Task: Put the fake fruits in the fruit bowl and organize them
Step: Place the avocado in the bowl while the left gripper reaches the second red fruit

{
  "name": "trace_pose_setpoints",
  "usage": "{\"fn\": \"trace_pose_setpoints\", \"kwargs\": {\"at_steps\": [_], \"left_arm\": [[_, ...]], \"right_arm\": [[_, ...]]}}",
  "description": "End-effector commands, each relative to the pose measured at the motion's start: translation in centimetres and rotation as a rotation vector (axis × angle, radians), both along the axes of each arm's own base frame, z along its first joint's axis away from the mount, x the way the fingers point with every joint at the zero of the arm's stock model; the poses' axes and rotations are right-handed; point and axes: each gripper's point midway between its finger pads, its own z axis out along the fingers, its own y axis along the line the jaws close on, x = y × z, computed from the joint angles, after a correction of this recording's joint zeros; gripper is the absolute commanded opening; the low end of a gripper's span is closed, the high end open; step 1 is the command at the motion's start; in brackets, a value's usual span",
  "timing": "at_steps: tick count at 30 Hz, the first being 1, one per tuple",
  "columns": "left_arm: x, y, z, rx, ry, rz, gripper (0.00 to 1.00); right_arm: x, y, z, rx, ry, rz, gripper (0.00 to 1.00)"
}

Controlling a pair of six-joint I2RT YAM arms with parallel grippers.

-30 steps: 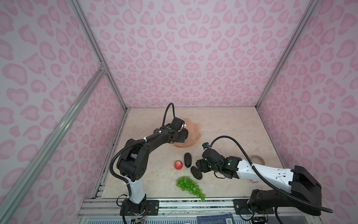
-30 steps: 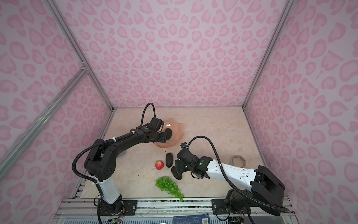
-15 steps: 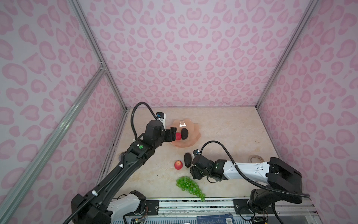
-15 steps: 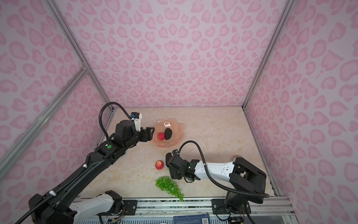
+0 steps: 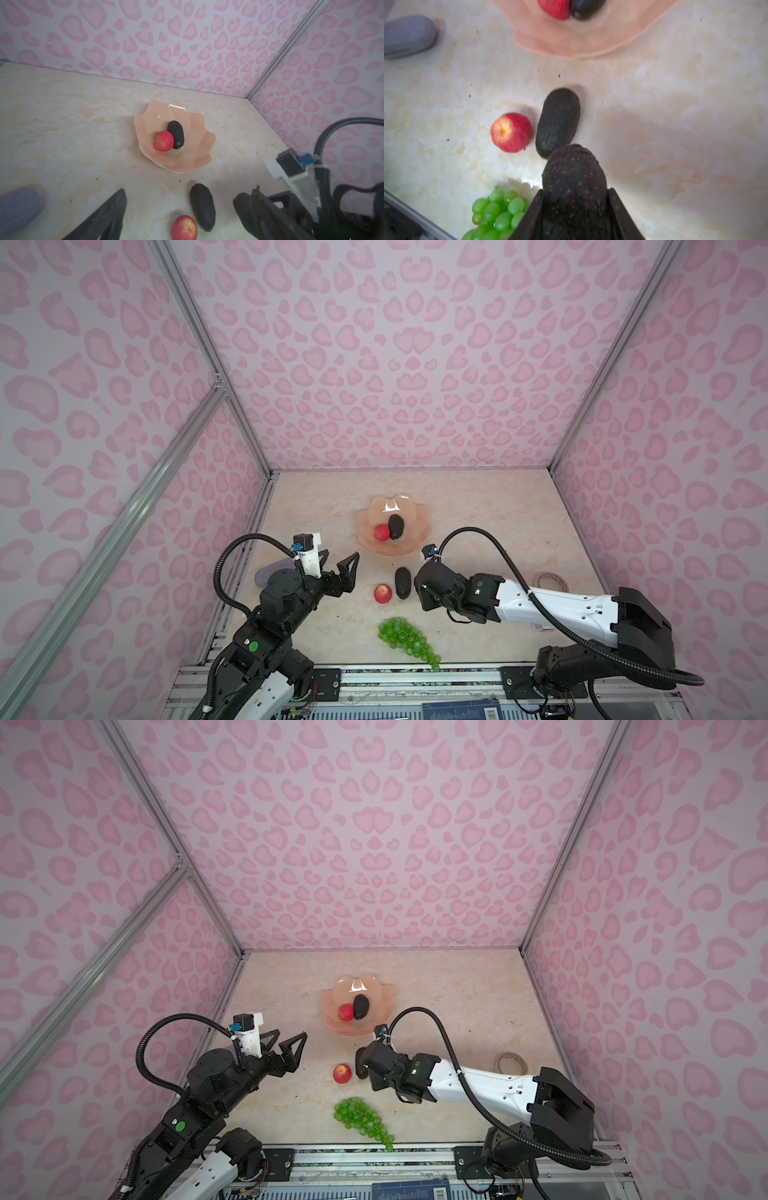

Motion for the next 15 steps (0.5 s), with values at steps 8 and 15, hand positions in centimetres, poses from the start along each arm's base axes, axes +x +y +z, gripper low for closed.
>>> {"fn": "trace_pose_setpoints", "kwargs": {"at_steps": [8,15], "left_arm": [[-1.0,-1.9,-1.0,-0.075,0.075,-0.098,0.93],[-1.3,-1.6,-3.3,-0.056,0.164,-0.084,0.93]], "right_arm": [[13.1,2.1,2.8,-0.007,-0.110,-0.080,0.32],[19.4,3.0,-0.7,0.002,-0.050,-0.134,0.32]]}}
